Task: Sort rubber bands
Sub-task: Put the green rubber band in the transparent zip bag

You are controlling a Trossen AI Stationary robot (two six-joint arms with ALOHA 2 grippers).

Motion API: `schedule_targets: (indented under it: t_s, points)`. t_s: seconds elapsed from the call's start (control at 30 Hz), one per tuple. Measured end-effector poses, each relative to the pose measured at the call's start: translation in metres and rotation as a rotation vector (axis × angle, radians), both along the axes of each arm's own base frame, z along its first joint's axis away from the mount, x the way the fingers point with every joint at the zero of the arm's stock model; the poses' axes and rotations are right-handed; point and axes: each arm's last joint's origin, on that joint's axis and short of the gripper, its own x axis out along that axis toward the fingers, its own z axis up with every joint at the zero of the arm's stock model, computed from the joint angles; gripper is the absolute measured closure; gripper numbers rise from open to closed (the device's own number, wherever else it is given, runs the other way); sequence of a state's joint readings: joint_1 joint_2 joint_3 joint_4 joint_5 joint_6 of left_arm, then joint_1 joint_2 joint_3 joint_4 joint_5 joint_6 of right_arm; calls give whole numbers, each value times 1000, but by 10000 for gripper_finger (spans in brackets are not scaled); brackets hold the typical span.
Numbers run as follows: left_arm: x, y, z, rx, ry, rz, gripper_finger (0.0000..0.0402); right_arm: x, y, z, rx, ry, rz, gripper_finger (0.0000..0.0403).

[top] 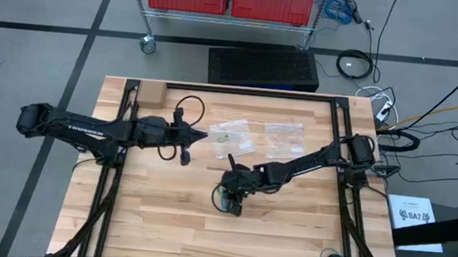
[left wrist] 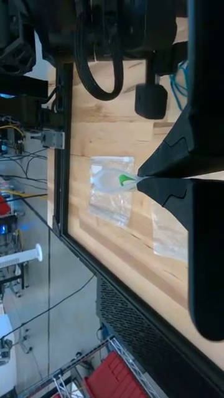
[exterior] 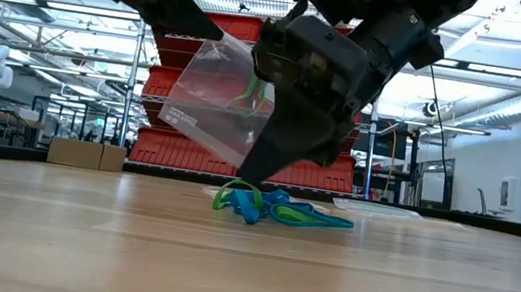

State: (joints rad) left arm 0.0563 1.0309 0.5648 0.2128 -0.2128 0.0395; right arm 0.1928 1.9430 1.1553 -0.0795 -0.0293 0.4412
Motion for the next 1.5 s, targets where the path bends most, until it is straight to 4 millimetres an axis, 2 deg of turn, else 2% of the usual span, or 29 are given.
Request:
schedule_targets:
  t_s: [0.13, 0.23, 0.33, 0.53, 0.67, 1.0, 1.27, 1.5]
  points:
    - [0, 0, 0, 0, 1, -1, 401, 0, -1, 0, 1, 7, -13, 363]
    - [0, 0, 0, 1, 2, -1, 401, 0, -1, 0, 4, 7, -16, 370]
    - [0, 0, 0, 0, 3, -1, 401, 0, 0, 0, 11, 8, -22, 354]
    - [0, 0, 0, 1, 4, -1, 401, 0, 0, 0, 41, 16, -56, 294]
    - [0, 0, 0, 15, 8, -5, 401, 0, 0, 0, 53, 19, -71, 284]
    - [0, 0, 0, 18, 8, -6, 401, 1, 0, -8, 51, 34, -74, 364]
    - [0, 0, 0, 18, 9, -6, 401, 0, 3, 10, 59, 31, -66, 399]
    - [0, 0, -1, 17, 10, -8, 401, 10, 10, 52, 10, 103, -15, 402]
